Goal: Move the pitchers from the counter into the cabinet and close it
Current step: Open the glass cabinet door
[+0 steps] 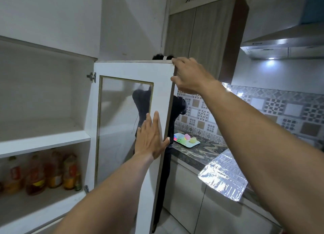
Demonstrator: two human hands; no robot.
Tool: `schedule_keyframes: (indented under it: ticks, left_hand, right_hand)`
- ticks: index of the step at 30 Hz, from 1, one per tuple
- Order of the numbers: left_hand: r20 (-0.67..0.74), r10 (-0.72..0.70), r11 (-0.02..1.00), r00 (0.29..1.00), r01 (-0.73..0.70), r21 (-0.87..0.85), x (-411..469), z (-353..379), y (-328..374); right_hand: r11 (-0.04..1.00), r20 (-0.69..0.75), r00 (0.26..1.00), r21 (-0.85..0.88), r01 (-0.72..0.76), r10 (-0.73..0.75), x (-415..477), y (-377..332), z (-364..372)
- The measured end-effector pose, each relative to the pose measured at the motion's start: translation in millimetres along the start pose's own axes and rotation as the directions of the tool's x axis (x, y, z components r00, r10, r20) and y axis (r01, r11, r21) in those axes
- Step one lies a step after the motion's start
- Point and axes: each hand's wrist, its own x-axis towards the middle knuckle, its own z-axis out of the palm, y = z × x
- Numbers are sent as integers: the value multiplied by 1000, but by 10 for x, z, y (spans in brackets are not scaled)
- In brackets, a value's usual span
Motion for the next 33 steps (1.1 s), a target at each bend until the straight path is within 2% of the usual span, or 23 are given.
schedule_keyframes:
  ticks: [9,16,20,26,33]
  left_hand:
    - [21,46,994,999,-48,99,193,-15,-170]
    - [6,-5,987,1000,4,161,281,-402,-655]
    - [1,-40,961,999,38,273,216,-827,-1102]
    - [-55,-215,863,975,216,458,-117,-1495,-1889]
    - [-142,-411,717,901,415,560,-787,-2423,-2906]
  right_hand:
    - [999,-85,996,-40,-37,34,125,58,175]
    - [999,-130,991,25,37,-33,298,-379,356]
    - [983,-82,995,165,76,-63,419,-850,564]
    - [931,18,988,338,136,-151,555,-1754,926]
    - [825,60,946,509,245,-317,789,-3175,1114]
